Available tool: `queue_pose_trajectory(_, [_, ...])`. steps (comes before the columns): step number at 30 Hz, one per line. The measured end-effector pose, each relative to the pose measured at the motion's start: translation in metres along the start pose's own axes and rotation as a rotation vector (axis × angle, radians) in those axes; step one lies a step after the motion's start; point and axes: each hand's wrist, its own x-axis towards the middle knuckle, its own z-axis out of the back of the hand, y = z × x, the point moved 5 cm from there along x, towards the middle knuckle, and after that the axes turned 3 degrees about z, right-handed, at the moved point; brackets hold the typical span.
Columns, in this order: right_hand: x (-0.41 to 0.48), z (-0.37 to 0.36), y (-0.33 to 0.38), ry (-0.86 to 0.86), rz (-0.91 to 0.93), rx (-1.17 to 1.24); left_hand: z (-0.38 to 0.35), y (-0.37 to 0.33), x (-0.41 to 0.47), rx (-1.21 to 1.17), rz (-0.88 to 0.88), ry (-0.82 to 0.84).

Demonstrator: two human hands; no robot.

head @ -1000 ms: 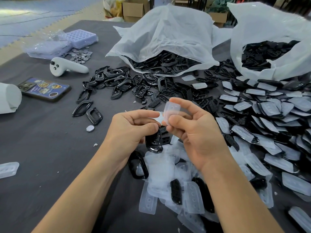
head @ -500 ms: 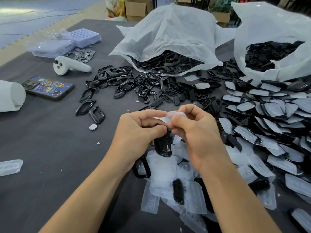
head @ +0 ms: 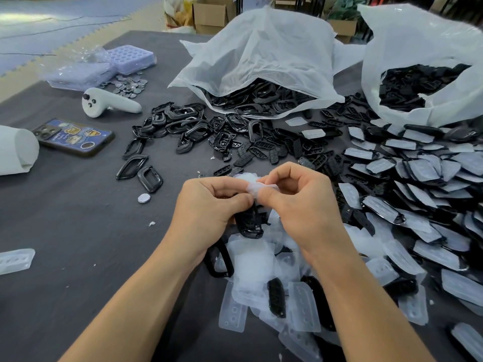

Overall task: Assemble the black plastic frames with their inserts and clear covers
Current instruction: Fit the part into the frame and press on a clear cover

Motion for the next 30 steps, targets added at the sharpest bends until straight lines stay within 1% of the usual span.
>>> queue_pose_trajectory(2, [-0.001, 0.003, 0.000, -0.029, 0.056, -0.203, 0.005, 0.001, 0.002, 0.075, -0.001, -0.090])
queue_pose_trajectory(4, [-0.004, 0.003, 0.005, -0.057, 0.151, -0.409, 0.008, 0.001, 0.003, 0.242, -0.025, -0.172])
queue_pose_trajectory(6, [-0.007, -0.002, 0.010, -0.058, 0.234, -0.524, 0.006, -0.001, 0.001, 0.348, -0.066, -0.201])
queue_pose_trajectory(8, [-0.008, -0.004, 0.013, -0.081, 0.262, -0.595, 0.004, 0.000, 0.001, 0.328, -0.087, -0.188])
queue_pose_trajectory(9, [-0.008, -0.002, 0.014, -0.112, 0.243, -0.603, 0.004, 0.000, 0.002, 0.283, -0.087, -0.186])
queue_pose_trajectory(10, [-0.006, 0.002, 0.013, -0.150, 0.195, -0.566, 0.006, 0.001, 0.003, 0.227, -0.084, -0.192])
queue_pose_trajectory(11, [-0.005, 0.007, 0.010, -0.182, 0.113, -0.454, 0.008, 0.002, 0.003, 0.171, -0.081, -0.206])
queue_pose_trajectory(12, [-0.004, 0.009, 0.006, -0.187, 0.011, -0.269, 0.011, 0.002, 0.004, 0.121, -0.078, -0.223])
queue_pose_trajectory(13, [-0.004, 0.008, 0.002, -0.154, -0.089, -0.055, 0.014, 0.002, 0.004, 0.072, -0.074, -0.236])
queue_pose_trajectory(14, [-0.006, 0.001, -0.001, -0.083, -0.168, 0.142, 0.015, 0.002, 0.004, 0.025, -0.072, -0.239])
queue_pose_trajectory(15, [-0.008, -0.008, -0.002, -0.008, -0.200, 0.272, 0.015, 0.001, 0.004, -0.022, -0.073, -0.230])
queue_pose_trajectory(16, [-0.010, -0.015, -0.001, 0.050, -0.193, 0.312, 0.015, -0.001, 0.003, -0.066, -0.077, -0.220])
queue_pose_trajectory(18, [-0.012, -0.025, 0.001, 0.092, -0.146, 0.261, 0.014, -0.005, 0.002, -0.156, -0.081, -0.203])
queue_pose_trajectory(20, [-0.012, -0.027, 0.001, 0.067, -0.113, 0.201, 0.012, -0.008, 0.000, -0.247, -0.072, -0.183])
queue_pose_trajectory(23, [-0.009, -0.021, -0.002, -0.003, -0.113, 0.192, 0.007, -0.011, -0.002, -0.315, -0.035, -0.138])
queue_pose_trajectory(27, [-0.005, -0.007, -0.004, -0.105, -0.101, 0.122, 0.003, -0.007, -0.001, -0.321, 0.108, -0.088])
queue_pose_trajectory(30, [-0.003, -0.002, -0.004, -0.111, -0.073, 0.033, 0.003, -0.003, -0.001, -0.253, 0.144, -0.079])
